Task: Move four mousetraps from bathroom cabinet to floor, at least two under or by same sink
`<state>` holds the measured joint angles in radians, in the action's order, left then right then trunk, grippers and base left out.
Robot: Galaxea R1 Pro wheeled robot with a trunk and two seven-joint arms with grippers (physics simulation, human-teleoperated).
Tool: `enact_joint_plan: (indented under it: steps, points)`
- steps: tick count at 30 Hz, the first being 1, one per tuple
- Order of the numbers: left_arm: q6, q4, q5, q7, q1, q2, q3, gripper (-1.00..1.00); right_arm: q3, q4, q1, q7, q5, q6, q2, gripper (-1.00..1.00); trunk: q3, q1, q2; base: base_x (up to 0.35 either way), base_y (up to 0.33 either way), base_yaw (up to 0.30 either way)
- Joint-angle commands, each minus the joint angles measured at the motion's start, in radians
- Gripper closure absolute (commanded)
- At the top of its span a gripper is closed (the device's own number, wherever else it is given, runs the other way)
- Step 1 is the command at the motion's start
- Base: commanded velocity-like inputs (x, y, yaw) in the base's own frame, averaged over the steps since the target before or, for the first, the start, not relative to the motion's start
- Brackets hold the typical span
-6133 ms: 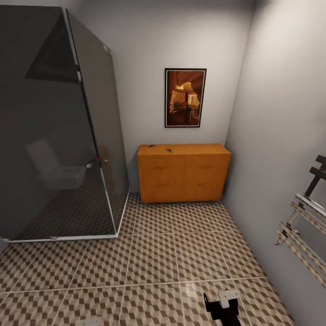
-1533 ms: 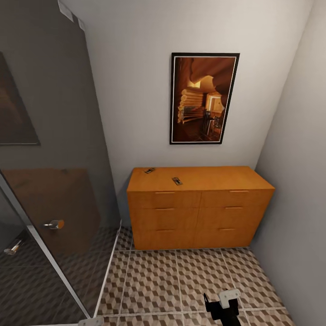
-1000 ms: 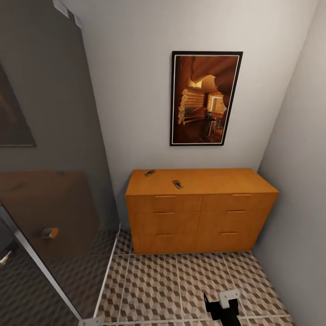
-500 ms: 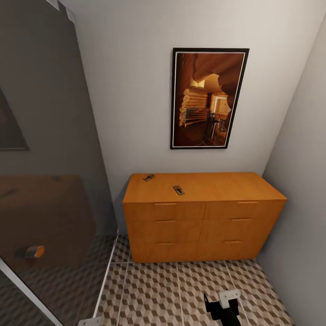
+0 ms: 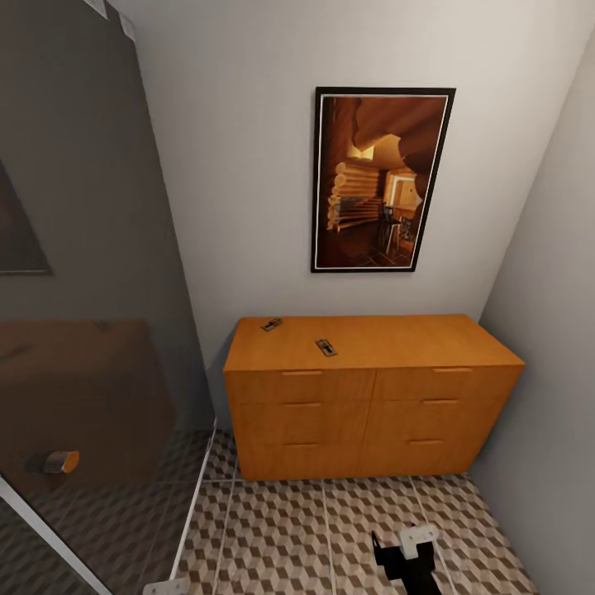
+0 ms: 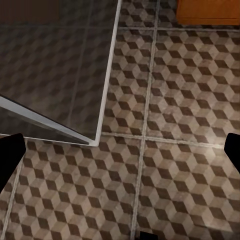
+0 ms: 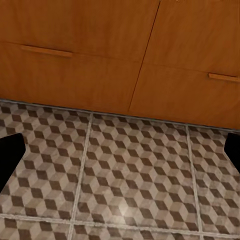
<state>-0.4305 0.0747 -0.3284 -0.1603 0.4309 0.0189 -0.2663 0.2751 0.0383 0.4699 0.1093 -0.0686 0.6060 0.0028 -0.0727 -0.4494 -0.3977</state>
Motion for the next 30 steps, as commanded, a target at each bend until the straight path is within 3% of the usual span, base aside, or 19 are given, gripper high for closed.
enact_joint_plan:
  steps: [1, 8, 14, 15, 16, 17, 22, 25, 27, 30]
  points:
    - [-0.005, 0.003, -0.004, -0.002, 0.002, -0.001, -0.008, -1.0, 0.009, 0.002, 0.001, 0.005, -0.007, 0.001, 0.0, -1.0, -0.002, -0.001, -0.002, 0.001, 0.0, 0.0]
    - [-0.005, 0.003, -0.004, -0.002, 0.002, -0.001, -0.009, -1.0, 0.007, 0.109, 0.002, 0.051, -0.006, -0.099, -0.002, -1.0, -0.002, -0.001, -0.002, 0.0, 0.0, 0.0]
    - [-0.005, 0.003, -0.005, -0.002, 0.002, -0.001, -0.01, -1.0, 0.008, 0.353, 0.002, 0.114, -0.006, -0.38, -0.004, -1.0, -0.002, -0.001, -0.002, 0.0, 0.0, 0.0]
    - [-0.005, 0.003, -0.005, -0.002, 0.002, -0.001, -0.009, -1.0, 0.008, 0.439, 0.003, 0.122, -0.006, -0.462, -0.005, -1.0, -0.002, -0.001, -0.002, 0.0, 0.0, 0.0]
    - [-0.005, 0.003, -0.005, -0.002, 0.002, -0.001, -0.009, -1.0, 0.008, 0.476, 0.003, 0.125, -0.006, -0.496, -0.005, -1.0, -0.002, -0.001, -0.002, 0.0, 0.0, 0.0]
    - [-0.005, 0.003, -0.005, -0.002, 0.002, -0.001, -0.009, -1.0, 0.007, 0.583, 0.003, 0.132, -0.006, -0.58, -0.005, -1.0, -0.002, -0.001, -0.002, 0.0, 0.0, 0.0]
    - [-0.004, 0.003, -0.004, -0.002, 0.002, -0.001, -0.009, -1.0, 0.007, 0.747, 0.003, 0.138, -0.004, -0.69, -0.006, -1.0, -0.002, -0.001, -0.002, 0.0, 0.0, 0.0]
    - [-0.004, 0.003, -0.004, -0.002, 0.002, -0.001, -0.009, -1.0, 0.007, 0.874, 0.003, 0.14, 0.001, -0.792, -0.006, -1.0, -0.002, -0.001, -0.002, 0.0, 0.0, 0.0]
    - [-0.004, 0.003, -0.004, -0.002, 0.002, -0.001, -0.009, -1.0, 0.007, 0.999, 0.003, 0.141, 0.006, -0.912, -0.006, -1.0, -0.002, -0.001, -0.002, 0.0, 0.0, 0.0]
    - [-0.004, 0.003, -0.004, -0.002, 0.002, -0.001, -0.009, -1.0, 0.006, 1.084, 0.005, 0.14, 0.007, -1.001, -0.006, -1.0, -0.002, -0.001, -0.002, 0.0, 0.0, 0.0]
